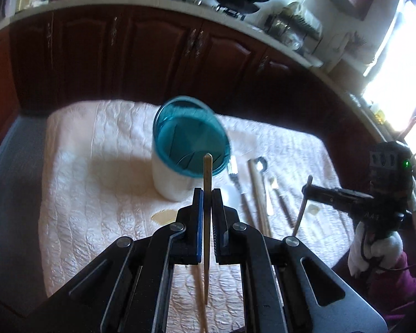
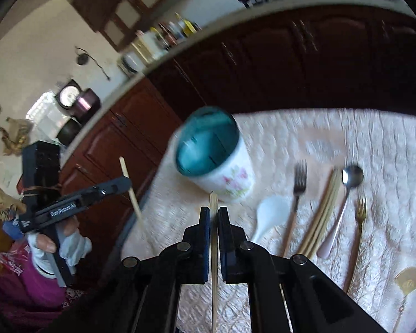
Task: Organize utensils
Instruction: 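Lower both chopsticks into the teal-rimmed holder and open both grippers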
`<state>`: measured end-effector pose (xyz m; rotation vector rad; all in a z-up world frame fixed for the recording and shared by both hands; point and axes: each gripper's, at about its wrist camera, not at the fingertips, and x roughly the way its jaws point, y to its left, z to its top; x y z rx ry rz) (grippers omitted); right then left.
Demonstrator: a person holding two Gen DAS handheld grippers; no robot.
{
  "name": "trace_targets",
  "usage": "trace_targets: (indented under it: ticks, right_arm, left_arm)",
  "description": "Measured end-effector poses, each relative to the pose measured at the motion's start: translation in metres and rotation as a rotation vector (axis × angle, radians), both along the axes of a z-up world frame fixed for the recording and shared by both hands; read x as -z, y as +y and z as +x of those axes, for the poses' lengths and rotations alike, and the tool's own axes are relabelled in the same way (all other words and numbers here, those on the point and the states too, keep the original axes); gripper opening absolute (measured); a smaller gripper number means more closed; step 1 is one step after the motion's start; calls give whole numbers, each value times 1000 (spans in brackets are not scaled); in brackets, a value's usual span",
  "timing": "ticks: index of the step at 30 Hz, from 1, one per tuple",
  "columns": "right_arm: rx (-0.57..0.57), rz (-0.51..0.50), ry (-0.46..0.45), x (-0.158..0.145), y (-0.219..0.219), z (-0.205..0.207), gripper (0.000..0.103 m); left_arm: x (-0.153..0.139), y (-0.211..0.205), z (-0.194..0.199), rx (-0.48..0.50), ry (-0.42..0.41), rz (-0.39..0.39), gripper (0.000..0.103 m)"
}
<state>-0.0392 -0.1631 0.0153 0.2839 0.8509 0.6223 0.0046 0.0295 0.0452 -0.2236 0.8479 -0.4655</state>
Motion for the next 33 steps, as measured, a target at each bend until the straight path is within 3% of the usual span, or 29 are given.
trace_targets:
  ticks: [9, 16, 21, 25, 33]
  right_arm:
    - [17, 25, -180, -85, -5, 5, 5]
    - [110, -35, -357, -144, 19, 43, 5]
    - [132, -53, -385, -155, 39, 82, 5]
    - [161, -122, -436, -148, 55, 103, 5]
    - [125, -132, -297, -87, 67, 146, 5]
  left_arm:
    - [-66, 17, -10, 7, -110, -47, 4]
    - [-119, 19, 25, -108, -267, -4, 4]
    - [-111, 14, 70, -164, -274, 42, 4]
    - [-91, 8, 96, -201, -271, 100, 4]
    - [-38, -4, 115, -192, -168, 137, 4]
